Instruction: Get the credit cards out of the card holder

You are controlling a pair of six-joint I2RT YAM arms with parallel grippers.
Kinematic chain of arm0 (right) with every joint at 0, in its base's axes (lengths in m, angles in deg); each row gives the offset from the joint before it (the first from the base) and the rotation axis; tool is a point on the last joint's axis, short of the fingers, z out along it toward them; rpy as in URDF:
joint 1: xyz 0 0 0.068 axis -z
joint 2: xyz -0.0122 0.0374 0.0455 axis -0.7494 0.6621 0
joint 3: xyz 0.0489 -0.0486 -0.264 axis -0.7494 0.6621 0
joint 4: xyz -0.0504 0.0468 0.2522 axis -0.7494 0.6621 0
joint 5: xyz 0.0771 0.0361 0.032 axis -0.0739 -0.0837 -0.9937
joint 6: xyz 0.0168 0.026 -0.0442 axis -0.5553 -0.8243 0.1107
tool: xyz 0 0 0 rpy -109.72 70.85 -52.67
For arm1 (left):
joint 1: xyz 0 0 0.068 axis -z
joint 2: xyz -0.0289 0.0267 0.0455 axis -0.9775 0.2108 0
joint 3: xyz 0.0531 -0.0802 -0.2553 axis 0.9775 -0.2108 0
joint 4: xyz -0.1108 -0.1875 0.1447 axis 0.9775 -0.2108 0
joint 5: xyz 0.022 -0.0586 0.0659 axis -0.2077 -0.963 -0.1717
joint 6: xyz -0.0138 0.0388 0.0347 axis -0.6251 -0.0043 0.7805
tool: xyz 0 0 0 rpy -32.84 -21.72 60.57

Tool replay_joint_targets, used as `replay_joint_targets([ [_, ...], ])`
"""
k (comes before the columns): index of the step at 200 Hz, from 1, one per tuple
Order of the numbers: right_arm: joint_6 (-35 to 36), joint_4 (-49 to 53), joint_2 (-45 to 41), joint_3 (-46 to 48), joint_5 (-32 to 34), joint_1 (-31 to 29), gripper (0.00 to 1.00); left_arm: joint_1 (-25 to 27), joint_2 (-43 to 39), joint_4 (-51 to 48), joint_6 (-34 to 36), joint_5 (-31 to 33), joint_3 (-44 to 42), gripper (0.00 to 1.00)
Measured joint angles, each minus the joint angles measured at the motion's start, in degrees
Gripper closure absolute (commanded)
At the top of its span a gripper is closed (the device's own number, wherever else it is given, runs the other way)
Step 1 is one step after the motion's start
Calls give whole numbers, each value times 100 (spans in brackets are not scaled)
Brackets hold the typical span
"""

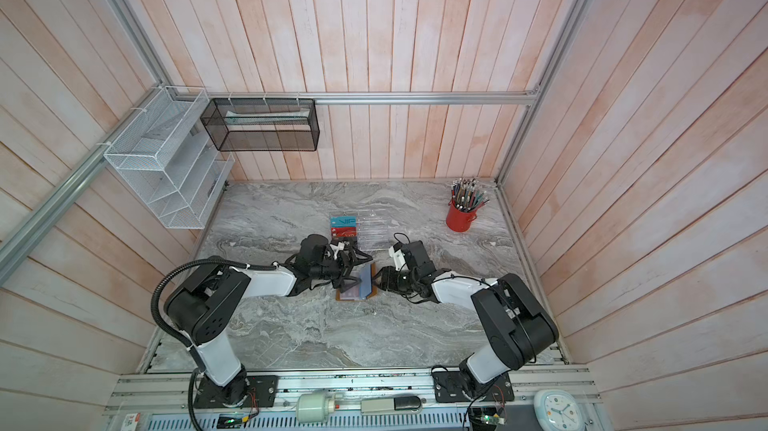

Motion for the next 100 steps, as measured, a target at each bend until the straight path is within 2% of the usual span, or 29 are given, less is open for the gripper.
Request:
replay_joint_targets([
  [100,-219,-284,-483,105,-262,98,44,0,216,223,-35,15,-2,0],
])
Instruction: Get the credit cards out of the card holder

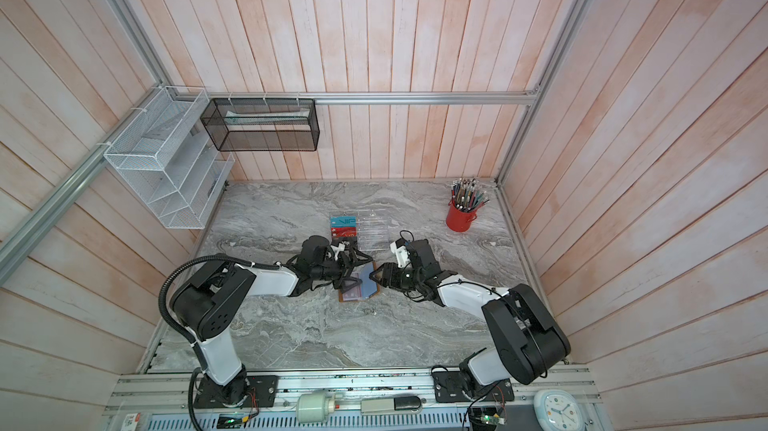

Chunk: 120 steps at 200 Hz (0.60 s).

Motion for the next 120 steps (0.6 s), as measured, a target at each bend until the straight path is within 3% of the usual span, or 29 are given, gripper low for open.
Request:
replay_joint_targets([
  [70,-2,-46,339,7,-44,-2,52,0,0,50,-26,2,-24,0],
  [120,-22,-42,511,-15,-31,-4,75,0,2,50,-31,2,-24,0],
])
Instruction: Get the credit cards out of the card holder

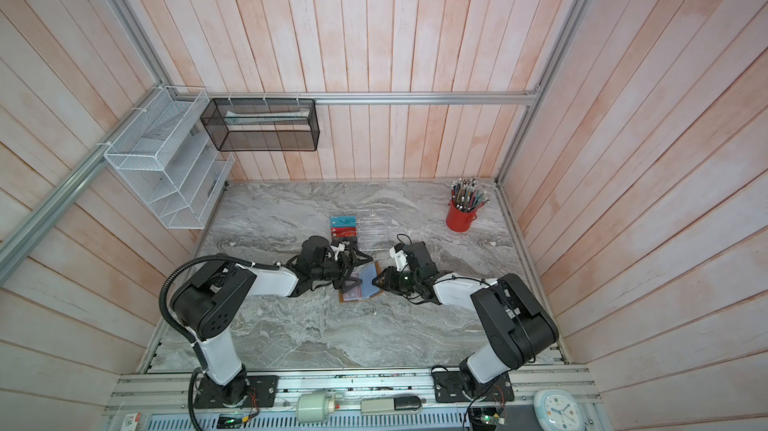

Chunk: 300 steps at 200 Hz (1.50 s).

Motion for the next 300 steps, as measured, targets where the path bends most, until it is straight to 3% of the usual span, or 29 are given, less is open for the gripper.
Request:
replay_joint_targets([
  [17,28,-28,37,-26,0,0,81,-2,0,0,0,-2,0,0],
  [53,4,-107,170,-33,0,-2,82,-68,-2,-13,9,-31,0,0],
  [89,-28,-149,267,-33,-15,-55,94,-177,-9,-13,9,-94,-7,0],
  [127,-61,-243,267,-33,-15,-63,99,-483,-579,-601,280,-92,-57,0],
  [162,-122,-306,267,-2,-13,-63,100,-557,-1169,-1298,780,-39,-42,0],
  [300,-166,-380,275,7,-15,-63,100,-496,-1023,-2120,1440,267,-245,0],
])
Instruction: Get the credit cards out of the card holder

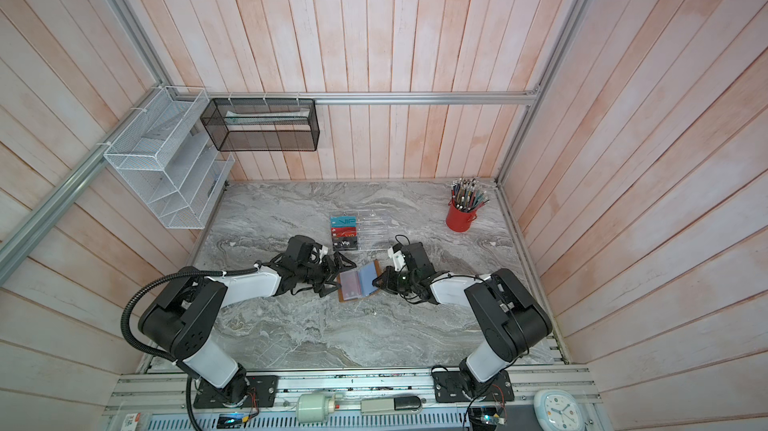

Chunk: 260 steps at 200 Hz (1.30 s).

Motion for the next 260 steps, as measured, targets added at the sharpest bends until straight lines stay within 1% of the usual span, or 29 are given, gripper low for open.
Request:
replay_joint_targets([
  [96,0,-28,39,0,2,0,100,144,50,127,-37,120,33,0],
  [189,0,-52,114,-2,0,-7,100,247,50,584,-492,42,35,0],
  [260,-39,-79,162,-2,-4,-11,100,306,-328,614,-627,-31,35,0],
])
